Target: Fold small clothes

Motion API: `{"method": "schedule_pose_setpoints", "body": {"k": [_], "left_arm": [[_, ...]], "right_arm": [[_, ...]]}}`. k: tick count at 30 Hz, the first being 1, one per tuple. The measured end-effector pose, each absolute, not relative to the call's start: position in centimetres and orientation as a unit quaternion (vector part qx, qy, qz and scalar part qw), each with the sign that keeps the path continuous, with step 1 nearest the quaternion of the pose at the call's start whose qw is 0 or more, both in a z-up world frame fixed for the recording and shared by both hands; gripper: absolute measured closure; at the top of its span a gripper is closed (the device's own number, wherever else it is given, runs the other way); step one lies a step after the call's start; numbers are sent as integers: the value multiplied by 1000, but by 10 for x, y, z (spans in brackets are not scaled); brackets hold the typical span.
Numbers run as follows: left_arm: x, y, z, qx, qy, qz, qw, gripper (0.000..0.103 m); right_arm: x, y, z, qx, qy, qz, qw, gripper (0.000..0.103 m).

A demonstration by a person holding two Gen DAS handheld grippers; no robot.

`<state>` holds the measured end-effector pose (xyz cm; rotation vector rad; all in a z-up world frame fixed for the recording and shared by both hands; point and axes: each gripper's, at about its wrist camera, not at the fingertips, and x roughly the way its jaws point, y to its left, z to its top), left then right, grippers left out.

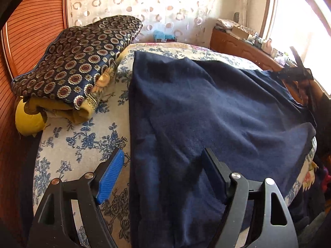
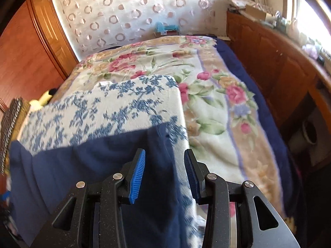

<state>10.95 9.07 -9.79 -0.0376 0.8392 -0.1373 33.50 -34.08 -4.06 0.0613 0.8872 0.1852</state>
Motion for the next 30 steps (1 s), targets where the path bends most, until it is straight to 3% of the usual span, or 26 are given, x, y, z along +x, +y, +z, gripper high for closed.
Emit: {"method": "schedule_pose_setpoints", "body": {"k": [5, 6, 8, 13, 16, 21, 25, 28, 30], "left_arm": [[110, 90, -103, -9, 410, -62, 910, 25], [110, 90, -104, -8, 409, -62, 910, 25], [109, 90, -104, -6, 406, -62, 912, 25], [106, 89, -106, -2, 399, -61, 915, 25], [105, 88, -106, -1, 399, -60, 915, 25], [105, 88, -106, -1, 397, -59, 916, 25], [106, 87, -105, 2, 400, -59, 915, 24], [106, 87, -105, 2, 399, -59, 915, 24], [106, 86, -105, 1, 399, -58, 915, 24]], "right_arm": [[355, -326, -43, 10, 438, 82, 895, 64], [357, -324, -43, 6, 440, 77, 894, 70], [363, -321, -44, 3, 440, 85, 894, 95], [339, -335, -14, 7, 362, 47, 931, 101], [335, -360, -8, 53, 355, -6, 933, 101], [342, -347, -26, -11, 393, -25, 919, 101], [334, -343, -14, -31, 368, -18, 929, 100], [321, -331, -5, -55, 357, -1, 932, 73], [301, -324, -1, -61, 341, 36, 937, 64]]}}
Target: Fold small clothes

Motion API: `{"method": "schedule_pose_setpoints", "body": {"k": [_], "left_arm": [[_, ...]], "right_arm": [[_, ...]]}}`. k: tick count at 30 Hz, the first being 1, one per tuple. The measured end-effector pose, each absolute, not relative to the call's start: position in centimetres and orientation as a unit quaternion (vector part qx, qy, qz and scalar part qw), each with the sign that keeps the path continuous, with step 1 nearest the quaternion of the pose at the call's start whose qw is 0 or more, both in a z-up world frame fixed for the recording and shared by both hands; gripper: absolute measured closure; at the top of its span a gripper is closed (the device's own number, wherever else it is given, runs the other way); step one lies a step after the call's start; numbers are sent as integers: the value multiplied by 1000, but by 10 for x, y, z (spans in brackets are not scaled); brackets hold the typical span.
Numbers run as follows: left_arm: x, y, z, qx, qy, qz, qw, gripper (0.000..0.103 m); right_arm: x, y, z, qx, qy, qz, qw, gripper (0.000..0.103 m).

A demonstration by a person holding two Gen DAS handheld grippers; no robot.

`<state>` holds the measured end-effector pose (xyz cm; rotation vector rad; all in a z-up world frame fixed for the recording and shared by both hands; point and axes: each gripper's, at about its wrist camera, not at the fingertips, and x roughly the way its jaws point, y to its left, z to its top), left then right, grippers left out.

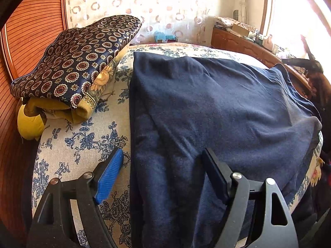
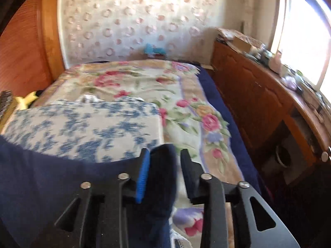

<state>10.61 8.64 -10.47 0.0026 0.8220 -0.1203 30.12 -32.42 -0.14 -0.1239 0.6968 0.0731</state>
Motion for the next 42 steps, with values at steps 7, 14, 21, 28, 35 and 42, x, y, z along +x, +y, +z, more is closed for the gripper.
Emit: {"method": "schedule_pose_setpoints", "body": {"k": [7, 14, 21, 28, 35, 42], "left_arm": [[106, 87, -105, 1, 399, -58, 915, 24], [103, 88, -103, -1, 406, -50, 913, 24], [70, 101, -94, -13, 385, -20, 923, 24], [46, 107, -99, -44, 398, -27, 916, 31], [45, 102, -102, -66, 399, -36, 914, 48], [43, 95, -102, -61, 397, -37, 915, 51]], "right_arm": [[208, -279, -15, -80, 329, 156, 928, 42], [147, -227, -57, -100, 355, 234, 899, 42], [126, -200, -82, -124, 354, 252, 892, 42], [118, -195, -81, -111, 364, 266, 886, 42], [116, -191, -83, -111, 363, 270, 885, 42], [110, -193, -84, -116, 354, 268, 889, 40]]}}
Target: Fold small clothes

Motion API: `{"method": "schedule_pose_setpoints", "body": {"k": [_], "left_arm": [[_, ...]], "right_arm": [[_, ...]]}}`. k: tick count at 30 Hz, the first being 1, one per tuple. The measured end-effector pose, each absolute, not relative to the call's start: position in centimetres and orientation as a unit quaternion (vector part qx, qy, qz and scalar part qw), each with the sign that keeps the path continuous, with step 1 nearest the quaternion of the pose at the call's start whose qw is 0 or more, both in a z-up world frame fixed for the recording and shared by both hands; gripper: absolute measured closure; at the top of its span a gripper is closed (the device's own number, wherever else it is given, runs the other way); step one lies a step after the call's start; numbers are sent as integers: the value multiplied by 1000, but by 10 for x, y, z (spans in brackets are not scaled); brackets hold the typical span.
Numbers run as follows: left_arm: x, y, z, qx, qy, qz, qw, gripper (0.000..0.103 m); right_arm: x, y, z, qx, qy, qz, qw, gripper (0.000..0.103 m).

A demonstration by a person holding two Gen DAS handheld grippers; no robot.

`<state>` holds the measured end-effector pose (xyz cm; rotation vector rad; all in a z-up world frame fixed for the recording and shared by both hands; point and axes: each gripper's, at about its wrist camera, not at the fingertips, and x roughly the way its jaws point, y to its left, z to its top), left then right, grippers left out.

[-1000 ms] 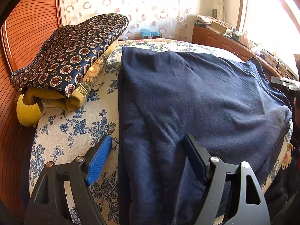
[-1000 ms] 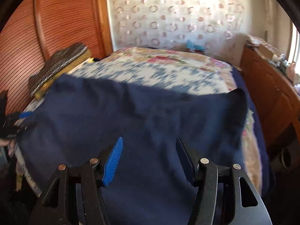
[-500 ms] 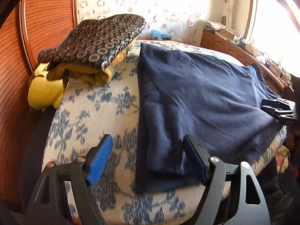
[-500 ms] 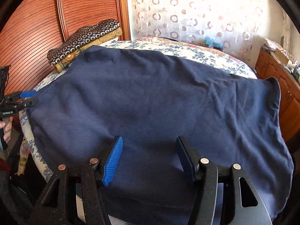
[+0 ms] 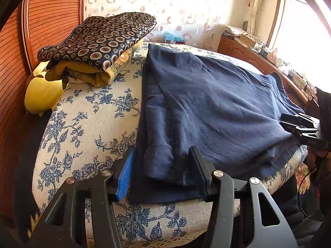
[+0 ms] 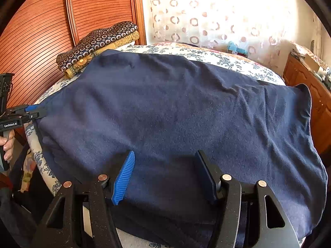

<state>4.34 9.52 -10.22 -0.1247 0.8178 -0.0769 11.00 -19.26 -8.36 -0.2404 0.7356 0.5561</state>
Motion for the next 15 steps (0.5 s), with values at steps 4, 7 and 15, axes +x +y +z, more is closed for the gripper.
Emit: {"method": "schedule_pose_setpoints", "body": {"k": [4, 7, 15], "left_arm": [[45, 93, -103, -50, 394, -23, 917, 83], [46, 89, -101, -50, 399, -34, 915, 90], [40, 82, -59, -70, 348, -69, 932, 93]], "right_arm": [[106, -192, -86, -123, 346, 265, 891, 39], [105, -196, -86, -115, 343, 269, 892, 39], [101, -214, -81, -94, 348, 271, 892, 39]]}}
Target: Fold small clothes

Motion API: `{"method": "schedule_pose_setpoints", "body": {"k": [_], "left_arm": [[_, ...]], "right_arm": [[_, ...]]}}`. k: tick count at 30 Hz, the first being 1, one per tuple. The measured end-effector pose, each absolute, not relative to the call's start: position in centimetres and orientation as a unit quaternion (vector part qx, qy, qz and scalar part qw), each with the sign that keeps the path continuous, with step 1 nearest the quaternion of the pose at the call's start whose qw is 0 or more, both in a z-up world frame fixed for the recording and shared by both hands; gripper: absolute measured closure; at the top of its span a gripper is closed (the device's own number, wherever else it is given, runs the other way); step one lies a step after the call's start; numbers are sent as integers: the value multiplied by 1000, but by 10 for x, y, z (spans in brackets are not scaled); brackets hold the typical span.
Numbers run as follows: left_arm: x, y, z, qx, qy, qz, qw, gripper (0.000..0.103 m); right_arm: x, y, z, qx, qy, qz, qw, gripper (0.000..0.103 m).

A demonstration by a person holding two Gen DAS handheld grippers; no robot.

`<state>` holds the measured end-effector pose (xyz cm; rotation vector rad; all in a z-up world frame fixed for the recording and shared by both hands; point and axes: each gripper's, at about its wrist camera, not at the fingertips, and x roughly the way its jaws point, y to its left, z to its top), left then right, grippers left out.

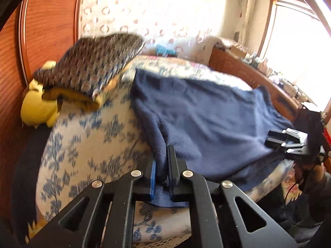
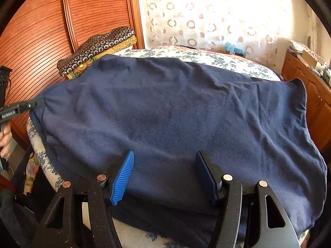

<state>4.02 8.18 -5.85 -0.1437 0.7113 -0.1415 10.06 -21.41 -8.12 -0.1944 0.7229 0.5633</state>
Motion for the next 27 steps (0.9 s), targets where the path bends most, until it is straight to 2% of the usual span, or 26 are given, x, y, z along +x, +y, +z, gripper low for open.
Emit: {"method": "schedule_pose_setpoints", "body": {"k": [8, 17, 27], "left_arm": [[66, 37, -9, -42, 307, -139, 940, 93], [118, -60, 16, -5, 303, -245, 921, 93], [142, -168, 54, 34, 289, -346, 892, 93]], "right_arm": [[83, -251, -60, -71, 328, 246, 909, 39], [62, -304, -46, -40, 318, 200, 926, 39], [39, -343, -42, -11, 312, 164, 936, 39]]}}
